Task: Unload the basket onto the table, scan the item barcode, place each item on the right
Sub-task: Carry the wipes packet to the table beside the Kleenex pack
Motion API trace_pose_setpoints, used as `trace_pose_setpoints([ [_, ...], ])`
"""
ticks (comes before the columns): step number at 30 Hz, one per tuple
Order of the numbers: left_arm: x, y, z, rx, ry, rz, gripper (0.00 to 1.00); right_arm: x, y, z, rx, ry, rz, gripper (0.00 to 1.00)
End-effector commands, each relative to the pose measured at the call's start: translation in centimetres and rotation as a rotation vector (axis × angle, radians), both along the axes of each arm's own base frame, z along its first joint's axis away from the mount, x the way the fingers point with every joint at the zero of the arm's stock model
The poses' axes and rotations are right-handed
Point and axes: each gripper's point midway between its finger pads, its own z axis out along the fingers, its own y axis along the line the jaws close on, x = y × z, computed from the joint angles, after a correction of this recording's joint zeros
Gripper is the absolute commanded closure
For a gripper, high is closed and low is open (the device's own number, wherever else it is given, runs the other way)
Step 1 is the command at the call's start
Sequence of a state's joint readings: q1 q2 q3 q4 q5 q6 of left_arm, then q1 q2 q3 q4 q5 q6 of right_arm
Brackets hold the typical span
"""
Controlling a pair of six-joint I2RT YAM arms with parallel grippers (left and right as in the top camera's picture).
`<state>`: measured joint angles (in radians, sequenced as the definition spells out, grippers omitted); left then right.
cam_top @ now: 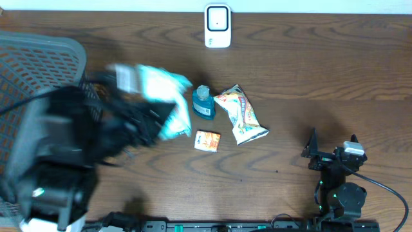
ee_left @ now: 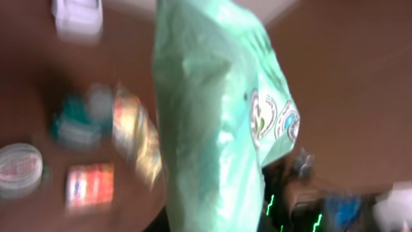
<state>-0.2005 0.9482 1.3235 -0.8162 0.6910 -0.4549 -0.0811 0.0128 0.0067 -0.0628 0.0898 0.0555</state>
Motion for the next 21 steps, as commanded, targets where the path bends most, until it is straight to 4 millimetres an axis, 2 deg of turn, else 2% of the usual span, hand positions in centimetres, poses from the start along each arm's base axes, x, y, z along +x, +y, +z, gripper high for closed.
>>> trace_pose_setpoints([
  [1,-0.7,-1.2,-7.6,0.322,0.086,-0.023,0.92,-0.1,-0.2,0.0,-0.012,0.001,-0.011,0.01],
  [3,-2.0,-2.7,-11.5,0.416,0.154,-0.074,0.92,-0.1,-0.2,0.0,-0.012,0.001,-0.011,0.01],
  [6,-3.6,-6.3,-15.6,0.445,0.188,-0.185,0.92,-0.1,-0.2,0.0,-0.012,0.002,-0.011,0.01],
  [10,-3.9,-10.6,-20.6,0.451,0.167,-0.246,0.92,-0.1,-0.2,0.0,-0.012,0.001,-0.011,0.01],
  [13,-2.5,-11.8,-24.3,0.466,0.197,-0.149,0.92,-0.1,-0.2,0.0,-0.012,0.001,-0.011,0.01],
  [17,-1.4,-12.7,-28.7,0.431,0.382,0.001,0.92,0.0,-0.2,0.0,-0.012,0.002,-0.011,0.01],
  [21,-0.8,-13.9,-30.7,0.398,0.439,0.041,0.92,-0.1,-0.2,0.0,-0.012,0.002,-0.011,0.01],
])
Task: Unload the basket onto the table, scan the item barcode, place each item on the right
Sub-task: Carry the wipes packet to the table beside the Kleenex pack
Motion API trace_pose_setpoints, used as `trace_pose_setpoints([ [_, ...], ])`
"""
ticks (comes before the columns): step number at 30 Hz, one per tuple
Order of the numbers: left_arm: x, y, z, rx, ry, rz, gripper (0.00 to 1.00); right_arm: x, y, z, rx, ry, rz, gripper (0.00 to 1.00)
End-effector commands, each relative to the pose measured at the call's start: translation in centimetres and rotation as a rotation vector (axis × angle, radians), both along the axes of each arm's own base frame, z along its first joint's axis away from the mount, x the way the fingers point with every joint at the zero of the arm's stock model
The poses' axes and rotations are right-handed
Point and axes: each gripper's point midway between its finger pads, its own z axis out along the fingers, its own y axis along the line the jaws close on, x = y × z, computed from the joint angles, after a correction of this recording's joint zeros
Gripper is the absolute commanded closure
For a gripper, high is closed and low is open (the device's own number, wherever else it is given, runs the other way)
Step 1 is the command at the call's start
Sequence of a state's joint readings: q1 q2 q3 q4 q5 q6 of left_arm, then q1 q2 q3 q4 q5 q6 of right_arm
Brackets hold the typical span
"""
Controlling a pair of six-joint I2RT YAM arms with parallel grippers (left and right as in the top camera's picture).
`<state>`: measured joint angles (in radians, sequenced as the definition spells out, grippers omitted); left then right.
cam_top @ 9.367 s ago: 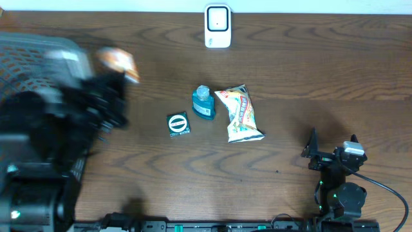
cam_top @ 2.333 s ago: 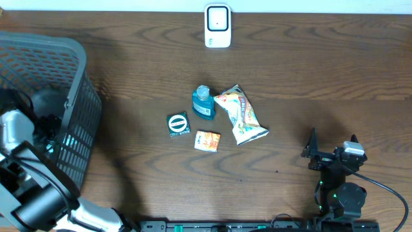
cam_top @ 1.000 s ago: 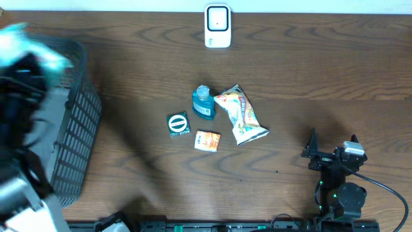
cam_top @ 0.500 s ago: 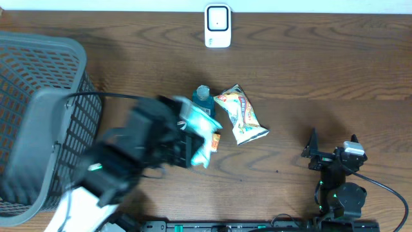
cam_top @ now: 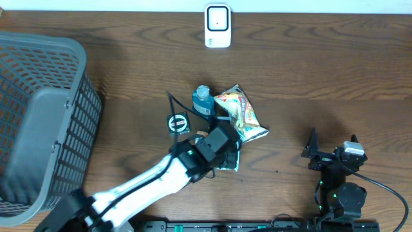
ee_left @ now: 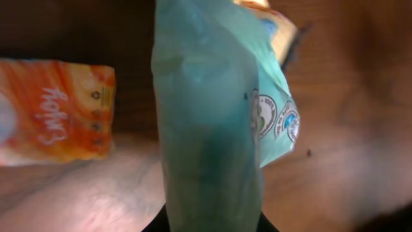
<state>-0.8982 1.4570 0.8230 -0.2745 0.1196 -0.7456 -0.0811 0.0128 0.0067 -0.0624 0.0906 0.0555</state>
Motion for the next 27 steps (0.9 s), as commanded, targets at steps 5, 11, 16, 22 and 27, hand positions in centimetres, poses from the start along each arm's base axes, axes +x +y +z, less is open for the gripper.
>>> trace_pose_setpoints([
  [5,1.6,-1.9,-0.3,-0.091,0.022,0.113,0.33,0.0,-0.2,0.0,-0.012,0.002,-0.01,0.01],
  [11,1.8,-3.3,6.4,-0.196,-0.115,-0.011,0.02,0.0,-0.2,0.0,-0.012,0.002,-0.01,0.01],
  [16,4.1,-1.6,15.7,-0.199,-0.485,-0.057,0.0,0.0,-0.2,0.0,-0.012,0.002,-0.01,0.01],
  [22,7.0,3.1,30.2,-0.092,-1.016,0.047,0.0,-0.1,-0.2,0.0,-0.012,0.002,-0.011,0.01],
  [27,7.5,5.8,39.1,0.131,-1.374,0.039,0.0,0.0,-0.2,0.0,-0.012,0.002,-0.01,0.01],
])
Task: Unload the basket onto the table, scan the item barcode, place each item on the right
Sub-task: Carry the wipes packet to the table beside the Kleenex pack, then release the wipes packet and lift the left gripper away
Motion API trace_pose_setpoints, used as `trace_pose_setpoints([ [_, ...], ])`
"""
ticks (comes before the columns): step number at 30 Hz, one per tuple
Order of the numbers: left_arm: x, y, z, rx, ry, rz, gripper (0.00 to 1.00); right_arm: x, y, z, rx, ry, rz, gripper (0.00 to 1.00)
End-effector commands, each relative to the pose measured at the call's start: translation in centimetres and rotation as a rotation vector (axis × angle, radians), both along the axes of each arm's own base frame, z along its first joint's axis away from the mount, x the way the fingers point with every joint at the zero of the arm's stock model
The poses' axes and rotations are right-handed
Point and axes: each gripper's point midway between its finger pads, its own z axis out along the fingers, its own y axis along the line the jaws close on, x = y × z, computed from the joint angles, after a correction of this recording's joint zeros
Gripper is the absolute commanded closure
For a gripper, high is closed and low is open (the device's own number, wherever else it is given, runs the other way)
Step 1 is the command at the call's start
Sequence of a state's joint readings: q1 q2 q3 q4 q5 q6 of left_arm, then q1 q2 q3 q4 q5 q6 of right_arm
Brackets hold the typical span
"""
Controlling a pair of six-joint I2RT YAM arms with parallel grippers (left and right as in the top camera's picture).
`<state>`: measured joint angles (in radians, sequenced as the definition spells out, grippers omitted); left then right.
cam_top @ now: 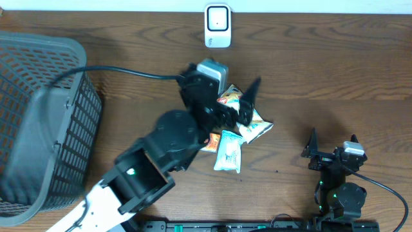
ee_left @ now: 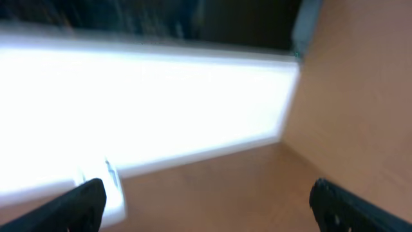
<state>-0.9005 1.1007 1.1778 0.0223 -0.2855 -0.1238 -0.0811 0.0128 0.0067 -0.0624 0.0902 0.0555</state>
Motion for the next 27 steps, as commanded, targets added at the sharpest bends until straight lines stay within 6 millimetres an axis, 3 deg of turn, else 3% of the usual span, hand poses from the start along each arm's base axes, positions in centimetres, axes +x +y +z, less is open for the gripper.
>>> trace_pose_setpoints([
  [1,1.2,4.1,4.6,0.329,-0.283,0.249,0.0,-0.1,-0.2,0.0,-0.012,0.002,-0.011,0.01],
  [4,1.8,7.0,6.4,0.5,-0.369,0.431,0.0,-0.1,-0.2,0.0,-0.012,0.002,-0.011,0.01],
  [6,2.1,8.6,5.7,0.668,-0.363,0.519,0.0,0.0,-0.2,0.0,-0.012,0.002,-0.011,0.01],
  [8,2.4,10.0,3.6,0.818,-0.291,0.573,0.0,0.0,-0.2,0.0,-0.012,0.002,-0.011,0.01],
  [13,1.7,8.5,-2.0,1.004,-0.246,0.271,0.01,0.0,-0.2,0.0,-0.012,0.002,-0.011,0.01],
  [19,0.5,10.9,-4.3,0.854,-0.138,0.219,0.01,0.0,-0.2,0.0,-0.012,0.002,-0.011,0.01],
  [23,-0.7,13.2,-4.5,0.66,-0.078,0.229,0.01,-0.1,-0.2,0.0,-0.012,0.002,-0.011,0.01],
  [27,-3.0,14.2,-4.6,0.527,-0.051,0.147,0.01,-0.1,-0.2,0.0,-0.012,0.002,-0.011,0.01],
])
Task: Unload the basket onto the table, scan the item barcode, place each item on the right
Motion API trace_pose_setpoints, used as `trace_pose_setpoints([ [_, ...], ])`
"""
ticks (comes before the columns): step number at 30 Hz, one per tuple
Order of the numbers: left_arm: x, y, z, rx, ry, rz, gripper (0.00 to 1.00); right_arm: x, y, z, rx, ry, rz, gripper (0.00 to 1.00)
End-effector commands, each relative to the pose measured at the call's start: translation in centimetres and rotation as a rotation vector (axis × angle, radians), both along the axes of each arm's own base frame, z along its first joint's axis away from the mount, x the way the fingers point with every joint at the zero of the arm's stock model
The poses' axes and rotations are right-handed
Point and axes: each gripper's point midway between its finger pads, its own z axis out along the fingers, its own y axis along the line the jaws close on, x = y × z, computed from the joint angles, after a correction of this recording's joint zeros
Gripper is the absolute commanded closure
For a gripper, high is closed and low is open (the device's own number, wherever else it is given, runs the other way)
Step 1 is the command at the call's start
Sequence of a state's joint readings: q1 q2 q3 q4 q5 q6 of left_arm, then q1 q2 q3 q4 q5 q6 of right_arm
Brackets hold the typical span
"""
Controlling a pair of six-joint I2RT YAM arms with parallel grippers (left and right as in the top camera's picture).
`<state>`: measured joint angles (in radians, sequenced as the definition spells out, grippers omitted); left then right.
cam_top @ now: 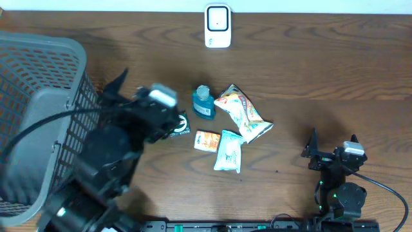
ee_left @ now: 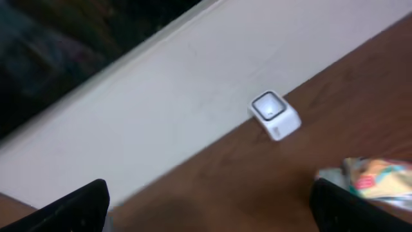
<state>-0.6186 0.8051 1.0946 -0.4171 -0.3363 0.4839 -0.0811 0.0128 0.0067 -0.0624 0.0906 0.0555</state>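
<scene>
The mint-green pouch [cam_top: 228, 150] lies flat on the wooden table [cam_top: 309, 71], beside the orange packet [cam_top: 207, 140]. The white scanner [cam_top: 217, 26] stands at the table's far edge and also shows as the scanner [ee_left: 275, 115] in the left wrist view. My left arm [cam_top: 129, 135] is blurred at the left, by the basket. My left gripper [ee_left: 212, 212] is wide open with nothing between its fingertips [ee_left: 84, 203]. My right gripper [cam_top: 328, 154] rests at the front right, and its jaws are too small to read.
A grey mesh basket [cam_top: 38, 77] fills the left side. A blue bottle [cam_top: 203, 102], a crinkled snack packet [cam_top: 241, 115] and a round tin [cam_top: 180, 124] lie mid-table next to the pouch. A pale wall [ee_left: 161, 84] runs behind the scanner.
My left arm has moved from above the cluster of items to the left, by the basket. Its gripper is still open and empty. The green pouch lies where it was.
My left gripper held the green pouch near the basket. Then it had the pouch low at the table beside the orange packet. After that the pouch lay on the table and the gripper was open above the items. Now the arm is back at the left.
</scene>
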Motion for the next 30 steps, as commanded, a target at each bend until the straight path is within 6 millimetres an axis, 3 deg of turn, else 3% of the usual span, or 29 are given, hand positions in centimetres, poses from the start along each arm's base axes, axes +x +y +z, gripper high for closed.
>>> trace_pose_setpoints([
  [1,-3.0,-0.4,0.4,-0.236,0.05,-0.14,0.01,0.0,-0.2,0.0,-0.012,0.002,-0.01,0.01],
  [7,-7.4,1.1,1.7,-0.469,0.045,-0.211,0.01,0.0,-0.2,0.0,-0.012,0.002,-0.01,0.01],
  [8,-9.1,1.7,2.5,-0.519,0.011,-0.235,0.01,0.0,-0.2,0.0,-0.012,0.002,-0.01,0.01],
  [14,-12.6,4.6,6.9,-0.556,-0.235,-0.186,0.01,-0.1,-0.2,0.0,-0.012,0.002,-0.011,0.01],
  [16,-13.2,5.1,8.4,-0.57,-0.307,-0.18,0.01,0.0,-0.2,0.0,-0.012,0.002,-0.01,0.01],
  [19,-13.6,5.2,9.9,-0.722,-0.316,-0.203,0.01,0.0,-0.2,0.0,-0.012,0.002,-0.01,0.01],
  [24,-13.8,5.3,10.6,-0.837,-0.302,-0.218,0.01,0.0,-0.2,0.0,-0.012,0.002,-0.01,0.01],
  [27,-13.5,5.7,10.0,-0.83,-0.291,-0.182,0.01,0.0,-0.2,0.0,-0.012,0.002,-0.011,0.01],
  [30,-12.8,5.5,7.9,-0.813,-0.208,-0.143,0.01,0.0,-0.2,0.0,-0.012,0.002,-0.01,0.01],
])
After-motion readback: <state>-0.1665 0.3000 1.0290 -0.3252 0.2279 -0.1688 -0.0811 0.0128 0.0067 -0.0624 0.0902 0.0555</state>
